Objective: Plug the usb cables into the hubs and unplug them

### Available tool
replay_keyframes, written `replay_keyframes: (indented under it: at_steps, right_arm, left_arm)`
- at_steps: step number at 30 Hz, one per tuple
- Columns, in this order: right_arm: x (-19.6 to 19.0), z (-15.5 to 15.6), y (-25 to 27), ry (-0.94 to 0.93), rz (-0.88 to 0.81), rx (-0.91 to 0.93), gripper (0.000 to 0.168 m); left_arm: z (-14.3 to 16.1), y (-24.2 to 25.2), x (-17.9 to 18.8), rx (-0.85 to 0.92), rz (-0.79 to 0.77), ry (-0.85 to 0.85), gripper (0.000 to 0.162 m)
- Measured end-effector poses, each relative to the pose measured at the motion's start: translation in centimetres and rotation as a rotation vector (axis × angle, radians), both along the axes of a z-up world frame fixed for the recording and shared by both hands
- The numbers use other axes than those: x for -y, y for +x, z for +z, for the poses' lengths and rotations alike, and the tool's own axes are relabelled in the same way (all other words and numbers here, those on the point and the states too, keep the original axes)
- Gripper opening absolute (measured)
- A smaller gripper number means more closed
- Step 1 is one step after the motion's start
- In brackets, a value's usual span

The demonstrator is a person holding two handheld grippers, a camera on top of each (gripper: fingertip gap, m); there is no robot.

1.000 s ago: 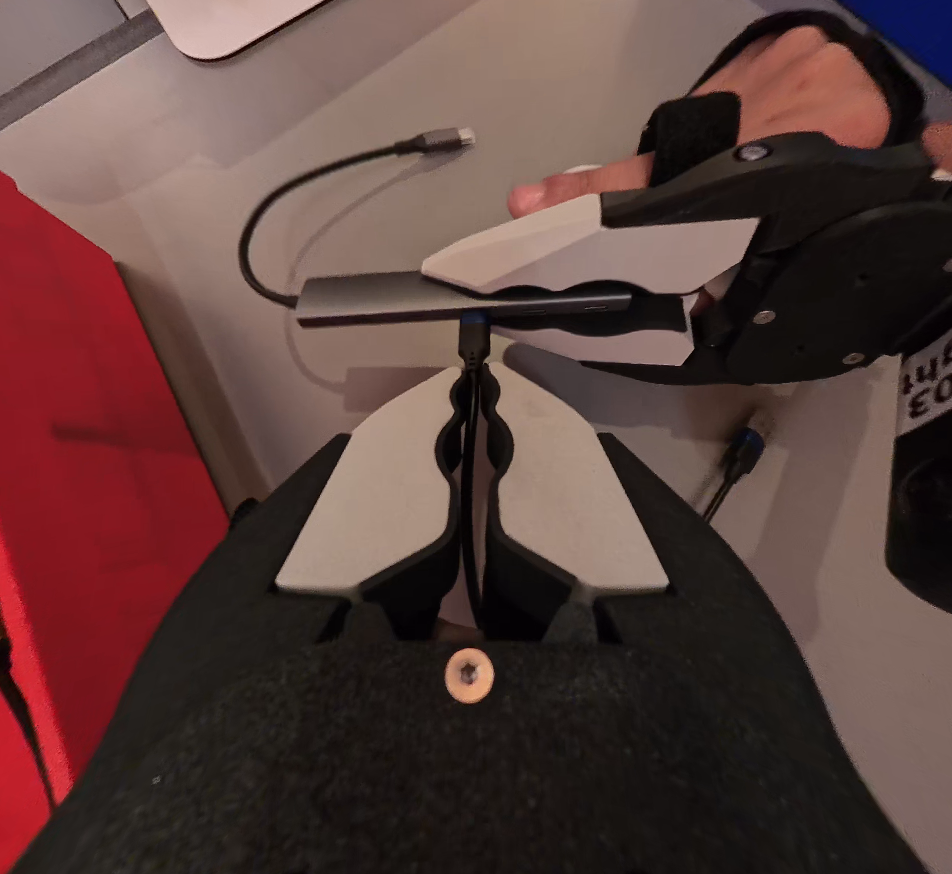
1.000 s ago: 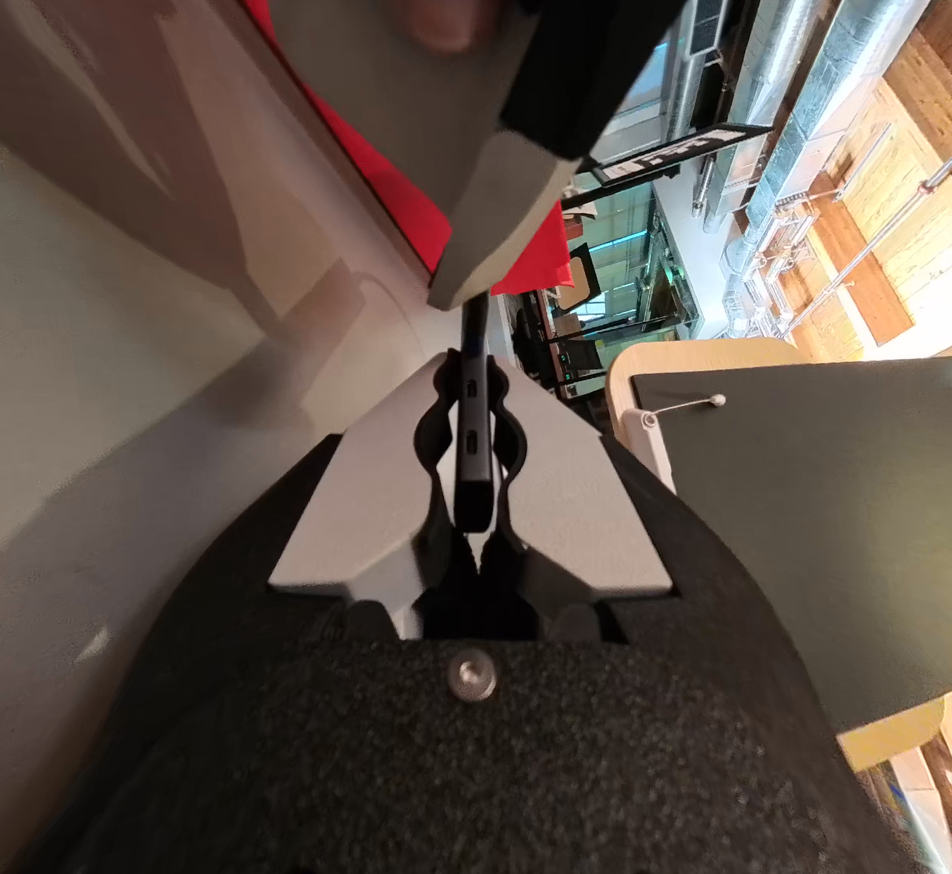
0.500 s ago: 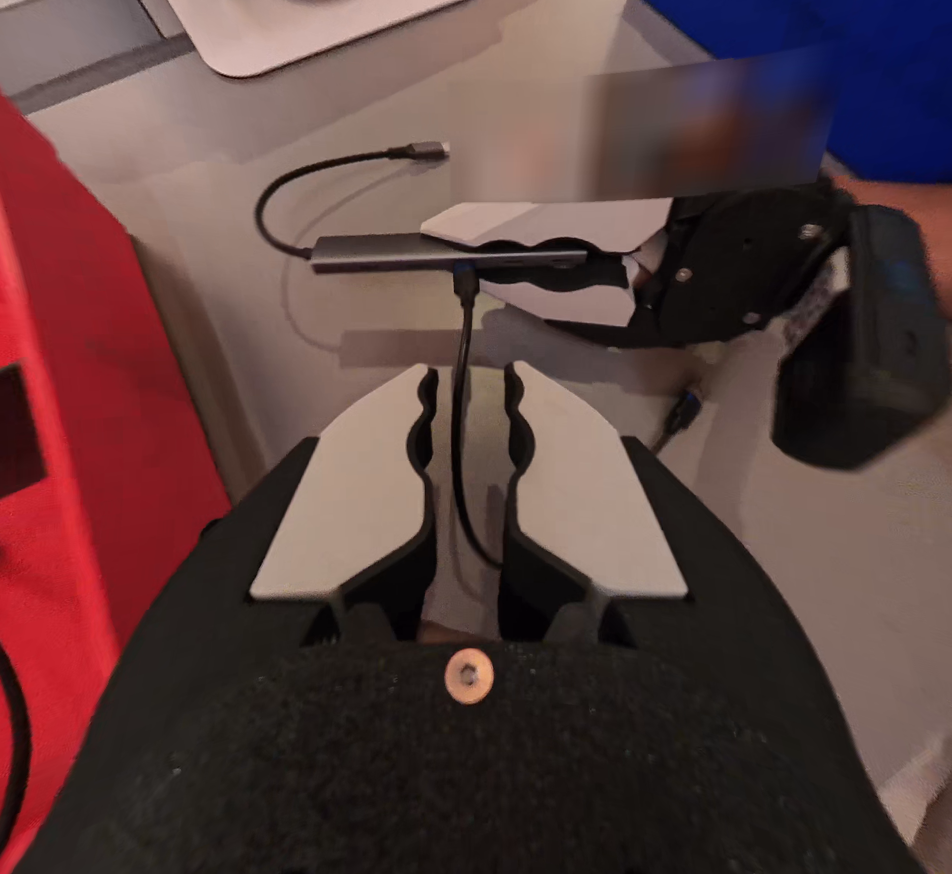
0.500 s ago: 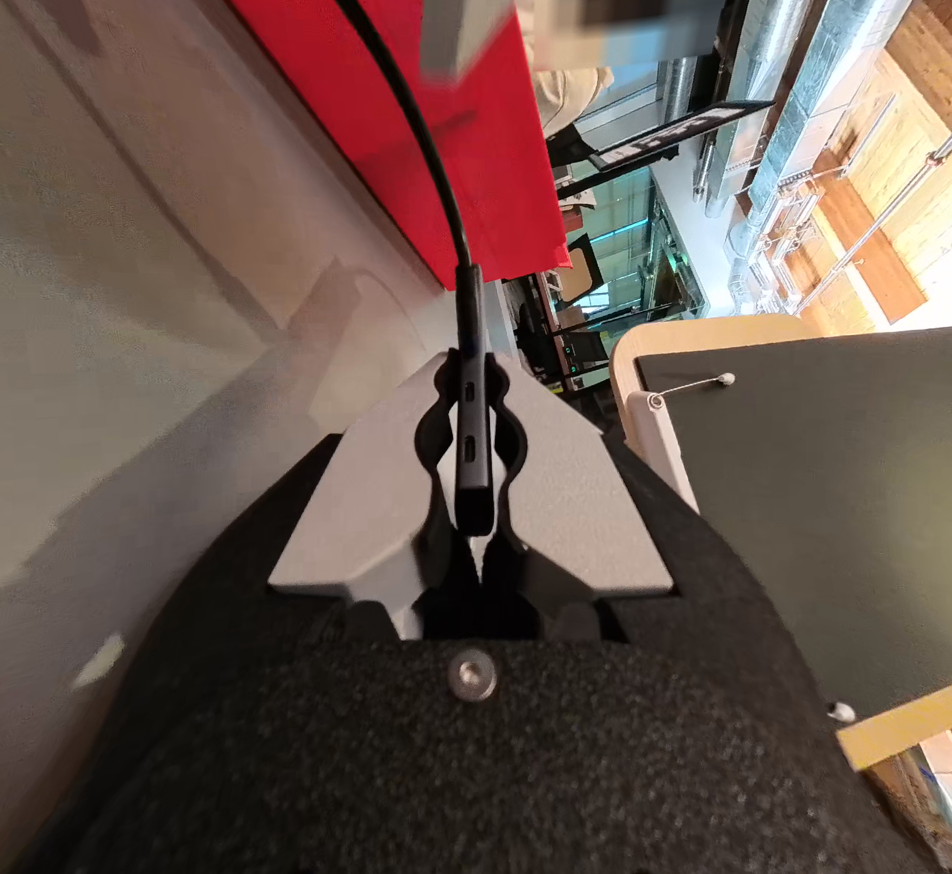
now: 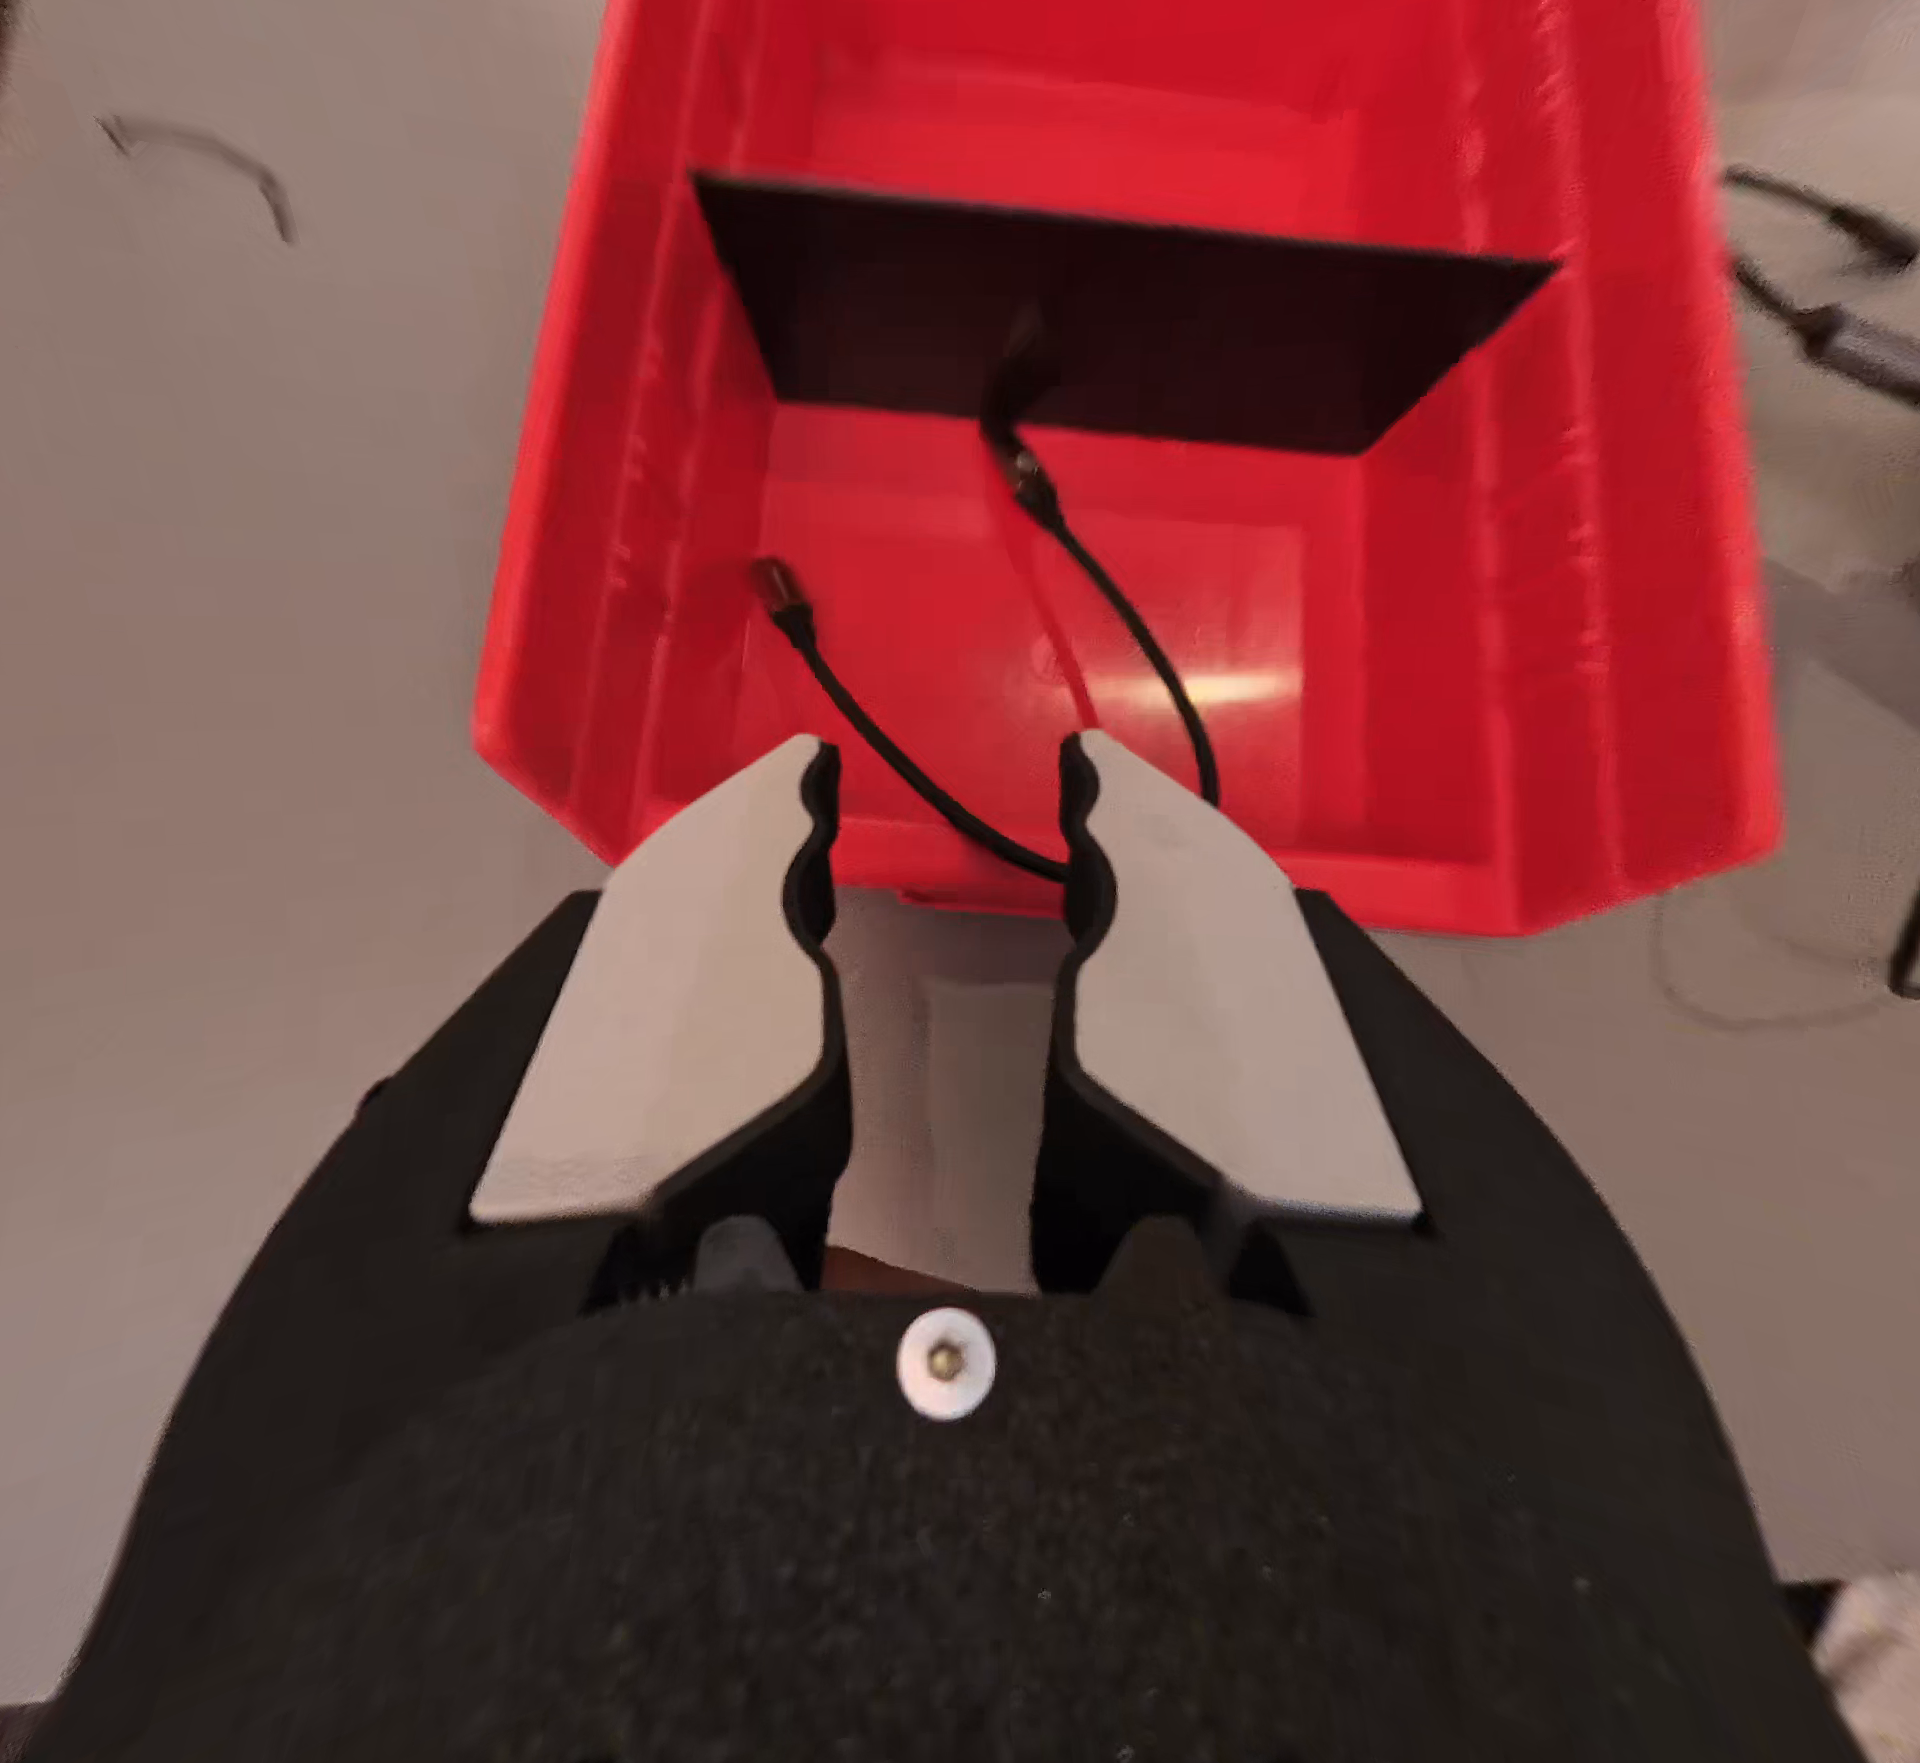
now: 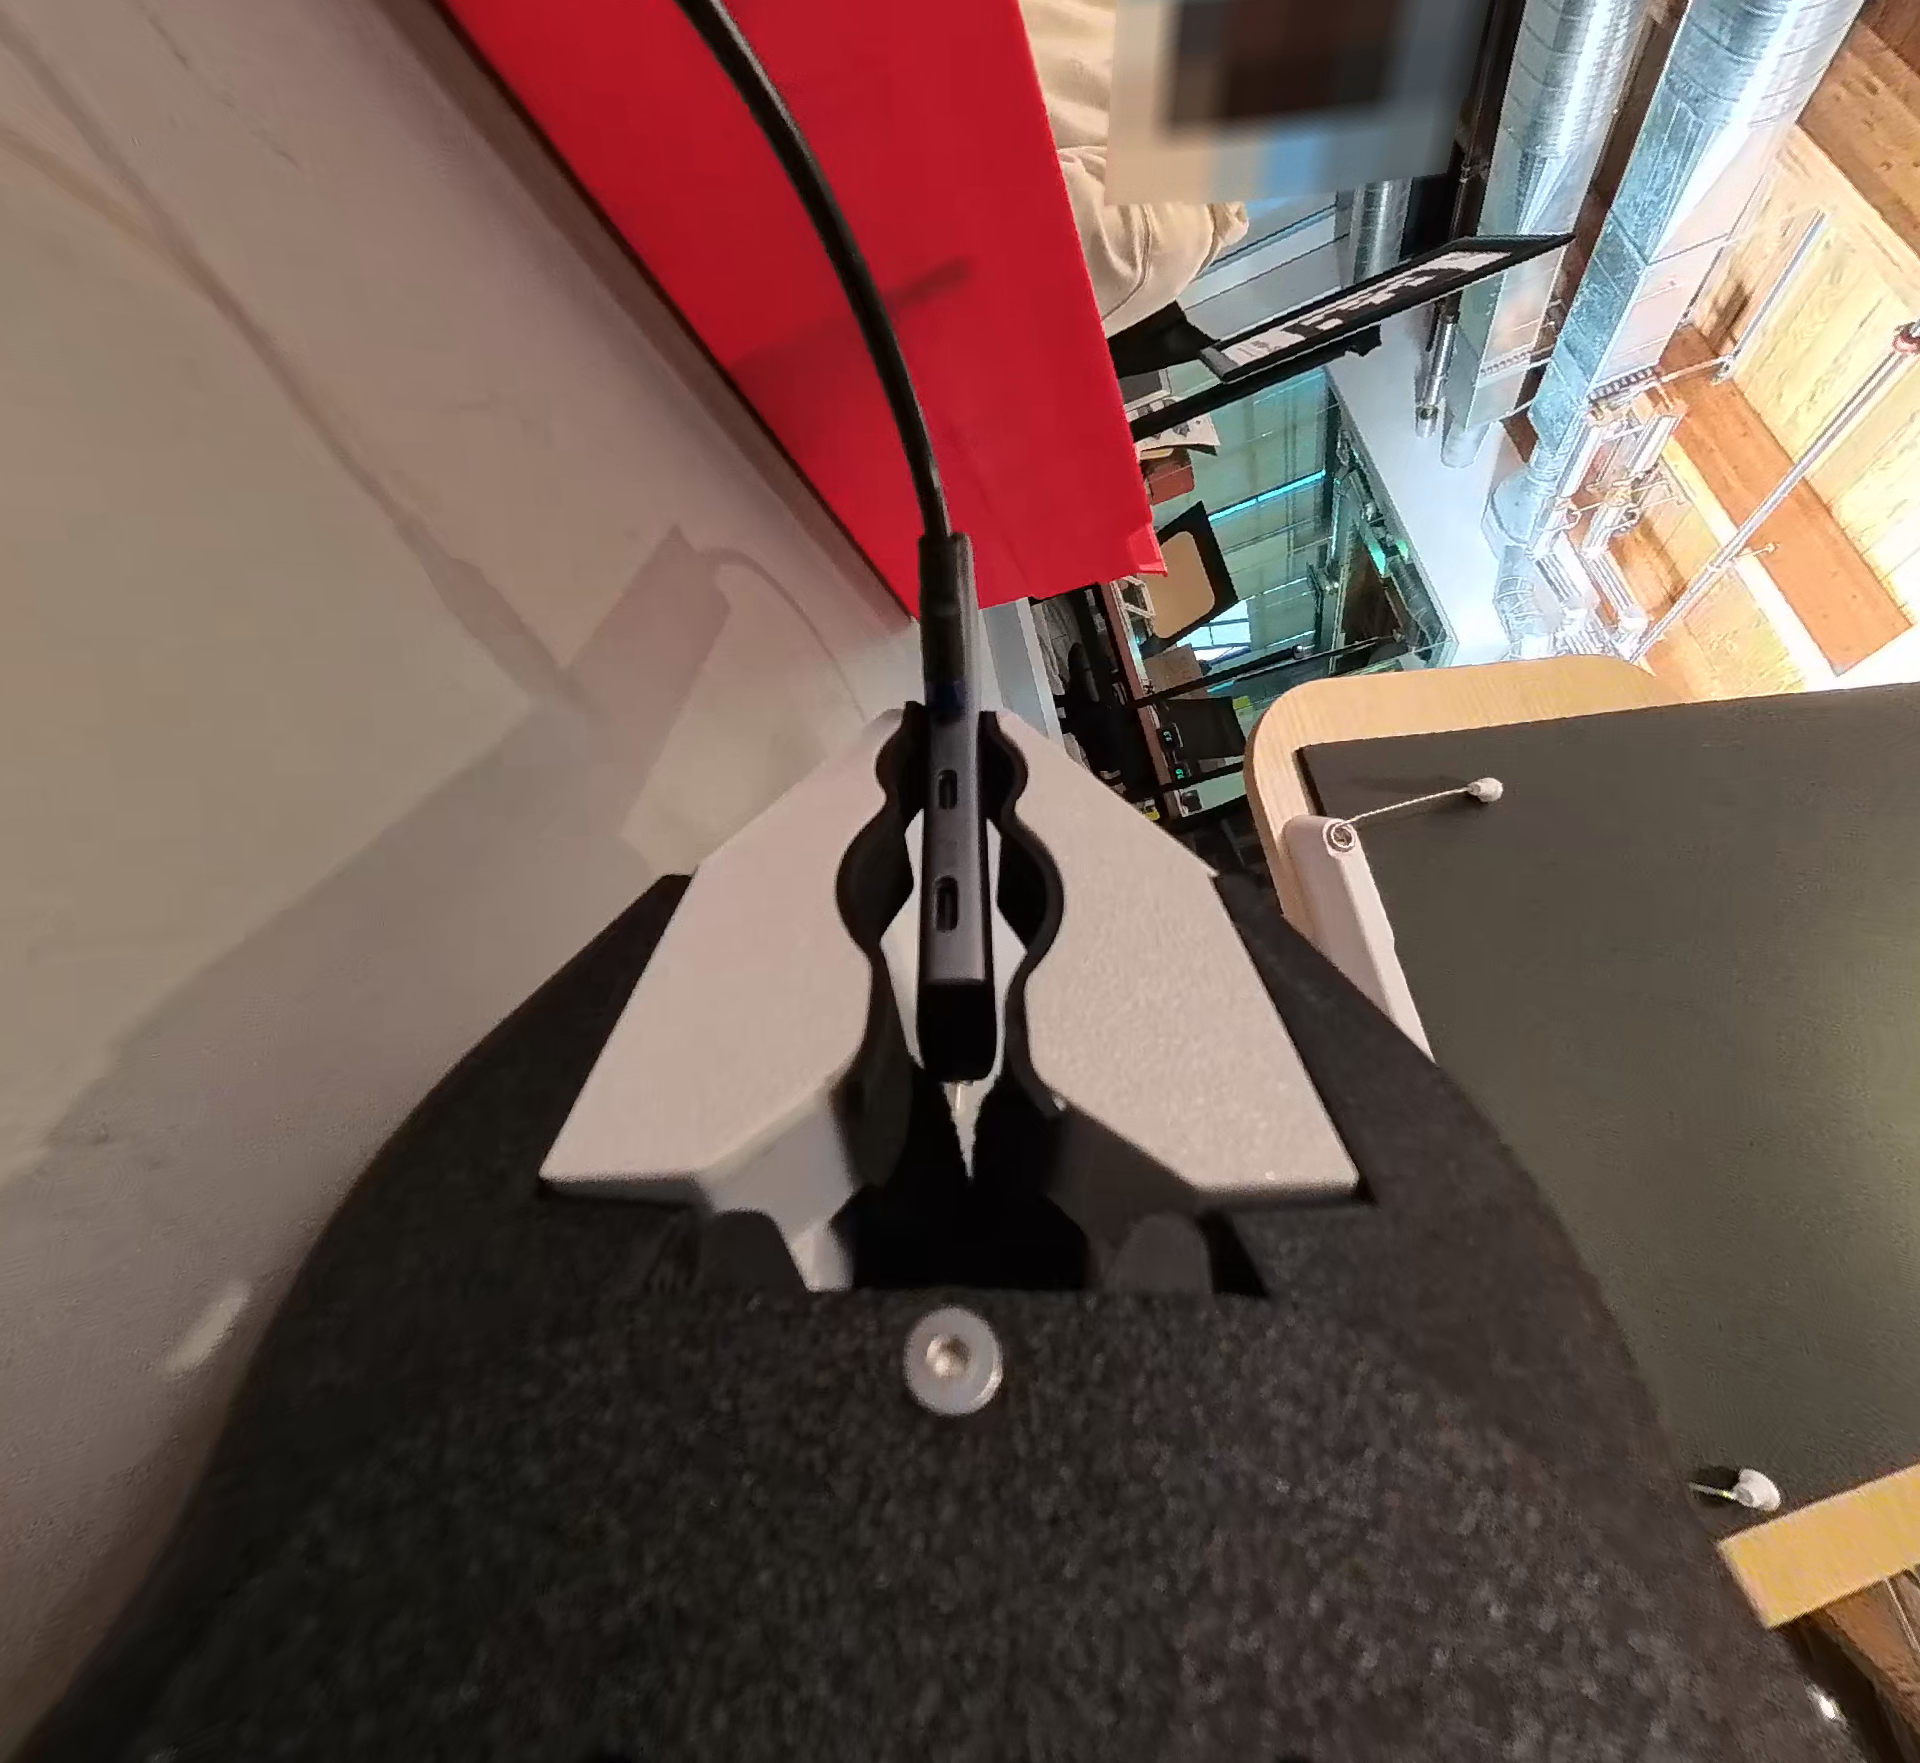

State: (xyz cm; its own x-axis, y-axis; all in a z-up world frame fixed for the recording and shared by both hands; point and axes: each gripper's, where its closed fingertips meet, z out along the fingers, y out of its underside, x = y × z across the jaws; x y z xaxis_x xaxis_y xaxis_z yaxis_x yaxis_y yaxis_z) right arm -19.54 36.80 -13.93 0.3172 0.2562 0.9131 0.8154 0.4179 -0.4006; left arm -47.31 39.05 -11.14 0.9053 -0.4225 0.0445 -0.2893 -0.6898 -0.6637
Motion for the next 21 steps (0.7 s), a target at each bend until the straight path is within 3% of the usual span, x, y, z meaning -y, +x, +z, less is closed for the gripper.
replay_keyframes:
  at_steps: [5, 8, 9, 11, 12, 17, 21]
  right_arm:
    - [0.1, -0.1, 0.0, 0.001, 0.005, 0.006, 0.008]
    - [0.1, 0.0, 0.0, -0.002, 0.006, 0.001, 0.008]
    - [0.1, 0.0, 0.0, -0.002, 0.006, 0.001, 0.008]
    - [0.1, -0.1, 0.0, -0.004, 0.009, 0.001, 0.008]
    - [0.1, -0.1, -0.1, -0.004, 0.010, 0.002, 0.008]
    - [0.1, 0.0, -0.1, -0.002, 0.012, 0.001, 0.008]
    - [0.0, -0.1, -0.1, -0.004, 0.011, 0.006, 0.008]
  left_arm:
    - [-4.1, -0.5, -2.8, -0.084, 0.095, -0.184, 0.046]
    - [-4.9, -0.2, -3.3, -0.101, 0.106, -0.220, 0.054]
    - [-4.8, -0.1, -3.3, -0.101, 0.101, -0.221, 0.046]
    - [-4.7, 0.0, -3.0, -0.107, 0.090, -0.224, 0.010]
    - [-4.7, -0.2, -2.9, -0.126, 0.087, -0.219, 0.000]
    - [-4.2, -0.7, -1.9, -0.211, 0.055, -0.178, 0.000]
    - [-2.4, -0.4, -2.5, -0.169, 0.063, -0.142, 0.000]
